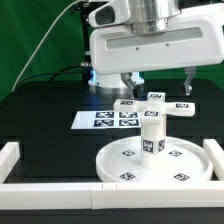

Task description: Assemble round table

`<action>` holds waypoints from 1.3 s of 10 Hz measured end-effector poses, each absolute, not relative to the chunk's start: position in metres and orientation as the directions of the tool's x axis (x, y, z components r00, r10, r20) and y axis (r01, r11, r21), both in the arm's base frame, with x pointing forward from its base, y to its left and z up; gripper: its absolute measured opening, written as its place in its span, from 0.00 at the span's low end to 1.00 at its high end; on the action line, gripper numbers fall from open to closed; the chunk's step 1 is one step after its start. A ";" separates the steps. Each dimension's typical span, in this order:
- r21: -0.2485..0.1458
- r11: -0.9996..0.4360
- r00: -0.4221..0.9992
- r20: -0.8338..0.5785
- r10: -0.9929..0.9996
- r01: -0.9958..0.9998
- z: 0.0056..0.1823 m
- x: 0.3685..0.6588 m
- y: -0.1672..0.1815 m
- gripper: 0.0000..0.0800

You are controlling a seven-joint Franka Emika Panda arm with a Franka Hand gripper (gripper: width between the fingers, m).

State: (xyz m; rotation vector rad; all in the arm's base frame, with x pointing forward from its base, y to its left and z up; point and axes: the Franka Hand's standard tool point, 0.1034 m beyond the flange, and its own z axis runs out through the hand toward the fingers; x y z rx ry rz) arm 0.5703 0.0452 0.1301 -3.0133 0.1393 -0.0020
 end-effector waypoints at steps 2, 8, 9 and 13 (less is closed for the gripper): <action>-0.098 -0.988 0.993 0.013 0.118 0.119 0.130 0.569 0.048 0.81; -0.068 -0.834 0.837 0.033 0.547 0.548 0.123 0.567 0.042 0.81; -0.068 -0.838 0.840 0.031 0.541 0.542 0.119 0.566 0.042 0.81; -0.050 -0.844 0.845 0.034 0.533 0.534 0.099 0.563 0.039 0.81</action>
Offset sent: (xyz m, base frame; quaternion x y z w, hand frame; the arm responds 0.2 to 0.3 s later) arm 0.0000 0.0000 0.0000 0.0000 0.0000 -0.1938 0.9810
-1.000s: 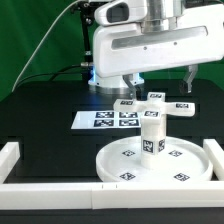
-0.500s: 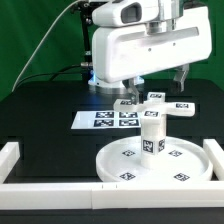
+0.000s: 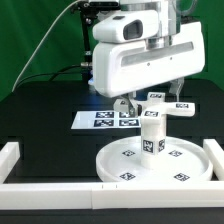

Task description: Assemble round table

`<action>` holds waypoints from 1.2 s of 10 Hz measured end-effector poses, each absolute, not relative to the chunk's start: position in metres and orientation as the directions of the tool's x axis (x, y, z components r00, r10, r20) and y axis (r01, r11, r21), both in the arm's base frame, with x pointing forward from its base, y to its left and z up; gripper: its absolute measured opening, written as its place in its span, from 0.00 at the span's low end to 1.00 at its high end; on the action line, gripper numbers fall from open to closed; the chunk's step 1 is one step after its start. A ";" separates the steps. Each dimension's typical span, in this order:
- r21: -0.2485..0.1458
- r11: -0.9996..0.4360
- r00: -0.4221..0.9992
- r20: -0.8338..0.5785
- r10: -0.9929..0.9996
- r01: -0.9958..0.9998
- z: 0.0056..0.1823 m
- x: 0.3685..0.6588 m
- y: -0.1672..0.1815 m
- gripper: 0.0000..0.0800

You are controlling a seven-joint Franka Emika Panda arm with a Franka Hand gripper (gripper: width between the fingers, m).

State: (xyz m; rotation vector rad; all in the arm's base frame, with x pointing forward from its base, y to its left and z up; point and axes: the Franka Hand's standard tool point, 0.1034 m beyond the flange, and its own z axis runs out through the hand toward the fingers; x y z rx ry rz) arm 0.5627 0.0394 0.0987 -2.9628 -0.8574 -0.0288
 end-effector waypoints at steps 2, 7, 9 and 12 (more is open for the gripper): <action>-0.049 -0.847 0.848 0.033 0.529 0.530 0.098 0.563 0.038 0.74; -0.049 -0.866 0.867 0.033 0.497 0.498 0.098 0.563 0.038 0.56; -0.046 -0.967 0.967 0.046 0.250 0.252 0.098 0.564 0.039 0.56; -0.115 -0.967 0.972 0.032 -0.232 -0.227 0.097 0.564 0.039 0.56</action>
Offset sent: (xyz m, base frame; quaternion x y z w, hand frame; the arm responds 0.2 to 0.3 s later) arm 0.0000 0.0000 0.0000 0.0000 0.0000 0.0000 1.0000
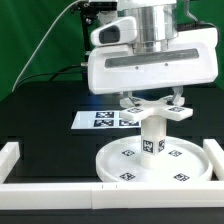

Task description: Assemble round table

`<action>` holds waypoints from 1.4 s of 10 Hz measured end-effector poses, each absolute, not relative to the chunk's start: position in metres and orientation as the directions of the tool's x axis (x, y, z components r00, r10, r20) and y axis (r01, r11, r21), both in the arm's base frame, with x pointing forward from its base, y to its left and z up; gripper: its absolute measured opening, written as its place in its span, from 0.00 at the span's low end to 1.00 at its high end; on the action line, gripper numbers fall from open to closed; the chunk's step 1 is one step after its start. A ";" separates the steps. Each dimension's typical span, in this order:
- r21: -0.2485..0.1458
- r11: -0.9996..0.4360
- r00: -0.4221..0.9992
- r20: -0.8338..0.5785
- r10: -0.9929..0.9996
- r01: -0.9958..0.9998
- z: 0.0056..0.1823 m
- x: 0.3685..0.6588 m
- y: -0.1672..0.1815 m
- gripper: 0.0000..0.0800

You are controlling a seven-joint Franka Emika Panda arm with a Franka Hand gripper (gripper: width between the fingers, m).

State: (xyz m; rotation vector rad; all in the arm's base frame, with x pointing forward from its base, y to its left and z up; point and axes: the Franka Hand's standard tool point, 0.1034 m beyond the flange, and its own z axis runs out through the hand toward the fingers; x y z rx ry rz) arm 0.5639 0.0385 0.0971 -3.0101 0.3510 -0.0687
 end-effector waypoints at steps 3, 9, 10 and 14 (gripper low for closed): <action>-0.123 -0.900 0.907 0.008 -0.421 -0.417 0.097 0.564 0.038 0.56; -0.137 -0.497 0.508 -0.061 -0.859 -0.857 0.096 0.564 0.038 0.56; -0.137 -0.506 0.517 -0.059 -0.854 -0.852 0.096 0.564 0.038 0.56; -0.159 -0.579 0.593 -0.057 -0.803 -0.799 0.118 0.568 0.042 0.80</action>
Offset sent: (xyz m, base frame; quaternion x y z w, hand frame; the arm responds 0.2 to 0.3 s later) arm 0.0000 0.0000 0.0000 0.0000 0.0000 0.1296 0.9916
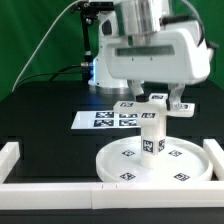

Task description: Assemble round table

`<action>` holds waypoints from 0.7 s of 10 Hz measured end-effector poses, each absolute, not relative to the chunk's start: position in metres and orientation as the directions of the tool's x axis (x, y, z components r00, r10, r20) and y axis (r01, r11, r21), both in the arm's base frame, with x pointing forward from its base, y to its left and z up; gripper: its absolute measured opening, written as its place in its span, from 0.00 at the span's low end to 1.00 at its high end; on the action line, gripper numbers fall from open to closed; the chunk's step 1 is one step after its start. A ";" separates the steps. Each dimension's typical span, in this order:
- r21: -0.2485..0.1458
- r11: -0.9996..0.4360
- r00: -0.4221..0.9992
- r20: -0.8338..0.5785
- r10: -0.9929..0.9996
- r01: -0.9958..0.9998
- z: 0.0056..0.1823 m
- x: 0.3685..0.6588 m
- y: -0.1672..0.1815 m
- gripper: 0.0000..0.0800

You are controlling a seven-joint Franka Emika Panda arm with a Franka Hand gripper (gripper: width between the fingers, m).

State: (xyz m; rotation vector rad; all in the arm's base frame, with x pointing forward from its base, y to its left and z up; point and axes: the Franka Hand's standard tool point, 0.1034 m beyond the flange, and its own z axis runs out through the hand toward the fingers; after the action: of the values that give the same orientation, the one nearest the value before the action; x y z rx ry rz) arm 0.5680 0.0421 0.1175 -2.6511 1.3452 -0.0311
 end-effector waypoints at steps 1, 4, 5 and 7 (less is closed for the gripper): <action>-0.167 -0.635 0.649 -0.046 -0.759 -0.754 0.124 0.569 0.043 0.81; -0.173 -0.886 0.897 0.025 -0.441 -0.431 0.127 0.570 0.042 0.81; -0.169 -0.936 0.946 0.042 -0.321 -0.310 0.126 0.568 0.046 0.81; -0.151 -0.976 0.985 0.048 -0.168 -0.160 0.128 0.567 0.049 0.81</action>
Offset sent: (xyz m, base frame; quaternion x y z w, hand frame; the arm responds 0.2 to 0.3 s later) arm -0.0003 0.0116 0.0053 0.0160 -0.0401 -0.3236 0.9452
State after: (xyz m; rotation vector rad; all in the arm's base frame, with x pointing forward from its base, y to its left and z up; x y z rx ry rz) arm 0.5667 0.0492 0.1280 -2.9827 0.2478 -0.0912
